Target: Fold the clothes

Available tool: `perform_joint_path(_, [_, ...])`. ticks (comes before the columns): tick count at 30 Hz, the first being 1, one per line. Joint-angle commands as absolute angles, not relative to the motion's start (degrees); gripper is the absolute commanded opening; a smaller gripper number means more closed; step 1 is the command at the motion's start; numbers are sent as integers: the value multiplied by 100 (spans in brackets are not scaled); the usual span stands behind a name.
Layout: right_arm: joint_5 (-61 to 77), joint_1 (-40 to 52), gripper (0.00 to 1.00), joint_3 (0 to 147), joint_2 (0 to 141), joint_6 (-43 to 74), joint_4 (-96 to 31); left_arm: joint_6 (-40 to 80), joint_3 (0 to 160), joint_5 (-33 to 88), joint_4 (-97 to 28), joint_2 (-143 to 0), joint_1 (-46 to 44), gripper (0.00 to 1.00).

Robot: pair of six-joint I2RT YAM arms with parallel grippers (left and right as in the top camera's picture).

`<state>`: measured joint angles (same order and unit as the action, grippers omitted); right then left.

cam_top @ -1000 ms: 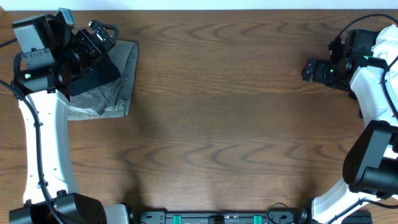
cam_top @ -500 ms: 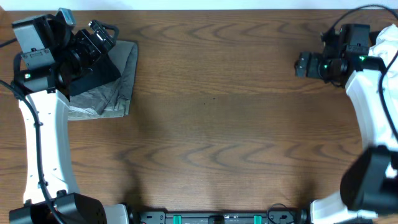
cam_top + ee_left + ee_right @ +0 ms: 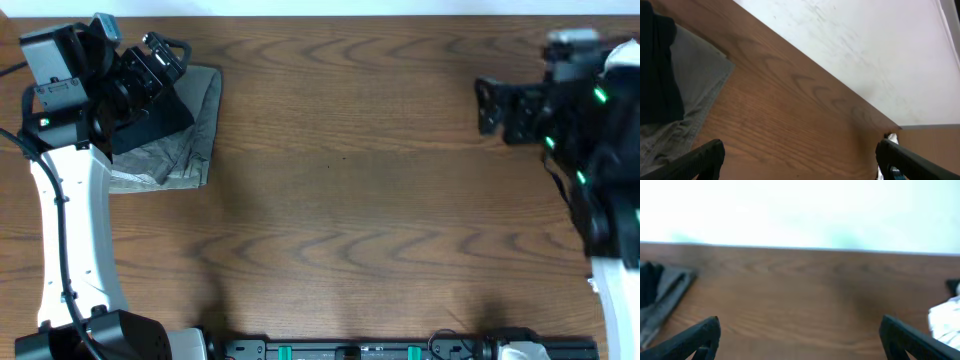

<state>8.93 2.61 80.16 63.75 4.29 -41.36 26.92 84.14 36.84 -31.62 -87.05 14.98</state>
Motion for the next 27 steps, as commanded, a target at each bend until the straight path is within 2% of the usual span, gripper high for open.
perform_joint_path(1, [880, 307, 99, 7905, 5754, 419, -4250, 2615, 8429, 3636, -3170, -8720, 1518, 98])
perform_joint_path(11, [873, 305, 99, 6045, 3592, 414, -3754, 2615, 8429, 3636, -3173, -8720, 1518, 98])
perform_joint_path(17, [880, 292, 99, 4346, 2344, 421, -2639, 2617, 8429, 3636, -3173, -8720, 1518, 98])
perform_joint_path(27, [875, 292, 99, 2075, 1317, 419, -556, 2617, 8429, 3636, -3170, -8720, 1518, 98])
